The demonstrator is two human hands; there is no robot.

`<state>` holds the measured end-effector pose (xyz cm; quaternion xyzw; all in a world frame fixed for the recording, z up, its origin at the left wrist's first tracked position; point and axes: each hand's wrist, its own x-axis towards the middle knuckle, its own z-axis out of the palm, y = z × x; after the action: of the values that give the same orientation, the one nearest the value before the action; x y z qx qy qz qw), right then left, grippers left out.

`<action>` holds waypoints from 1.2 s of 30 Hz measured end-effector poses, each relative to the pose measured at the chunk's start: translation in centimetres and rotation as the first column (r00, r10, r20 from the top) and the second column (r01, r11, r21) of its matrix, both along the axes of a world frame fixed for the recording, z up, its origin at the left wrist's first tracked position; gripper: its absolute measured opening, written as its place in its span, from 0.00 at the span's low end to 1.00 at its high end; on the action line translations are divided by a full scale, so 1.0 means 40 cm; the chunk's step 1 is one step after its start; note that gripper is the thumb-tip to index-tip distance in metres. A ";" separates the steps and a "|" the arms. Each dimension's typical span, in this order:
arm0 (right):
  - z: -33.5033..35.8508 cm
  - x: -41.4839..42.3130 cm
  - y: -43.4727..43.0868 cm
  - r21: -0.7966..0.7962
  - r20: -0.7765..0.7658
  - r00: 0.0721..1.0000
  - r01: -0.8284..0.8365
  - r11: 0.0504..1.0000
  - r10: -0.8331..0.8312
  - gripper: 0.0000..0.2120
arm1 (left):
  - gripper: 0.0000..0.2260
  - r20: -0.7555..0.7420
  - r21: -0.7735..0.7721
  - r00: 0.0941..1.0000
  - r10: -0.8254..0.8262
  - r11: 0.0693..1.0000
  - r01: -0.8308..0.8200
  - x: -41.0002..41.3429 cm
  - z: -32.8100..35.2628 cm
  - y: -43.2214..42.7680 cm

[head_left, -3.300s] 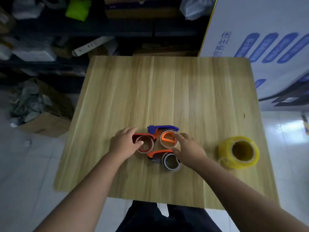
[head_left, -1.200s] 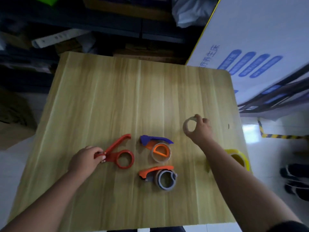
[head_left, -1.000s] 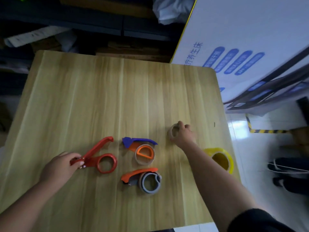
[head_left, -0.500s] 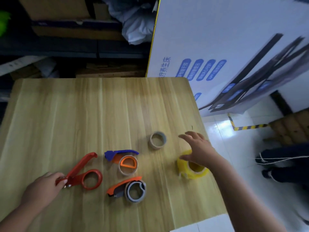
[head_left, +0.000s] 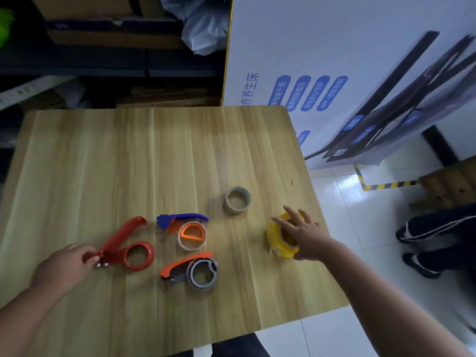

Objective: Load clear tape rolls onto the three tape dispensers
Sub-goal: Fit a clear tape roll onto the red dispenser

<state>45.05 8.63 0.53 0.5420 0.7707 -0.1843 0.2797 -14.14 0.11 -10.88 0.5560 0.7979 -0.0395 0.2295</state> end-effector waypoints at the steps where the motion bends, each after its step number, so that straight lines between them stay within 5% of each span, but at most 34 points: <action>1: 0.004 -0.006 0.006 -0.006 0.006 1.000 -0.010 1.000 0.010 0.56 | 0.06 -0.005 0.001 1.000 0.007 1.000 -0.007 0.004 0.005 -0.001; 4: 0.027 -0.039 0.015 0.027 -0.002 1.000 0.031 0.999 -0.031 0.53 | 0.05 -0.037 0.002 0.999 0.007 1.000 -0.007 0.026 0.030 -0.004; 10: 0.116 -0.249 -0.023 0.107 -0.197 0.965 0.197 0.975 -0.173 0.53 | 0.20 -0.212 0.057 0.970 -0.115 0.990 0.130 0.086 0.084 -0.023; 17: 0.142 -0.619 -0.082 0.017 -0.283 0.955 0.094 0.995 -0.085 0.49 | 0.27 -0.064 0.371 0.908 -0.414 0.835 0.407 0.236 0.209 -0.044; 25: 0.069 -0.839 -0.134 -0.103 -0.245 0.968 0.032 0.994 -0.056 0.53 | 0.14 0.045 0.542 0.969 -0.242 0.821 0.180 0.214 0.224 -0.129; 32: 0.028 -0.898 -0.176 -0.094 -0.209 0.973 -0.117 0.989 0.095 0.53 | 0.05 0.186 0.497 0.982 0.033 0.859 -0.123 0.154 0.163 -0.196; 36: -0.017 -0.922 -0.168 -0.042 -0.182 0.974 -0.148 0.988 0.139 0.52 | 0.08 0.253 0.447 0.955 0.153 0.857 -0.256 0.141 0.119 -0.191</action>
<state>8.16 1.93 -0.13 0.4583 0.8245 -0.2325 0.2370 -8.50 -7.53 -6.12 0.5078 0.8093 0.2405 0.1713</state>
